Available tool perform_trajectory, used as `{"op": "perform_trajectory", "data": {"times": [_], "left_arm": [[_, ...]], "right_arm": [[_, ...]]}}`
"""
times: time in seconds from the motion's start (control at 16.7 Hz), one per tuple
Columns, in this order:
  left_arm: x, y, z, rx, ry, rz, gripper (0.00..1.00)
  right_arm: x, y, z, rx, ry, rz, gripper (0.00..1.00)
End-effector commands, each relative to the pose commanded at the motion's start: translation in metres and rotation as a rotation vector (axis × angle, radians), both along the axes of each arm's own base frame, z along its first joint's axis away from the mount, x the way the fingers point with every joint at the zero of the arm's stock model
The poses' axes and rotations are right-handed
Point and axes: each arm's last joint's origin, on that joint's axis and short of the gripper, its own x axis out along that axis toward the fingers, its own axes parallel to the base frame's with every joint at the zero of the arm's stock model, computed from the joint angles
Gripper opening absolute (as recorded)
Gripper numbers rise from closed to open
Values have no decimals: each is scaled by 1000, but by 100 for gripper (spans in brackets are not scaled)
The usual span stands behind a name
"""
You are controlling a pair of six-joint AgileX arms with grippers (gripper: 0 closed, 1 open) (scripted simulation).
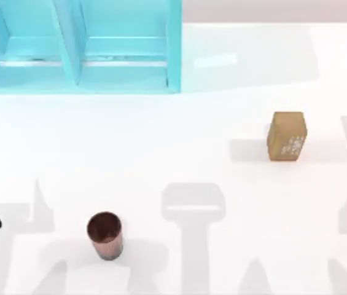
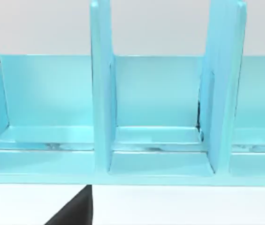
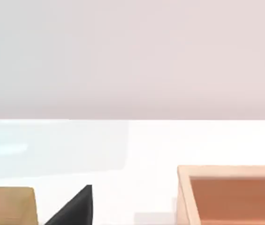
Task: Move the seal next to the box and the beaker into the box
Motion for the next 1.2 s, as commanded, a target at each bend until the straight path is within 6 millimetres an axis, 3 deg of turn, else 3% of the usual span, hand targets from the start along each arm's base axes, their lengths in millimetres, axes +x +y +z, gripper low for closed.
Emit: {"op": "perform_trajectory", "data": {"times": [0.18,0.36,0.66,0.9,1.2], "left_arm": [[0,0,0,0,0,0,100],[0,0,0,0,0,0,100],[0,0,0,0,0,0,100],[0,0,0,0,0,0,100],[0,0,0,0,0,0,100]], "right_arm": [[0,0,2,2,5,4,100],[2,3,16,15,65,32,100],[22,12,52,47,347,87,100],[62,25,74,48,705,106,100],[135,54,79,4,1188,81,100]]}}
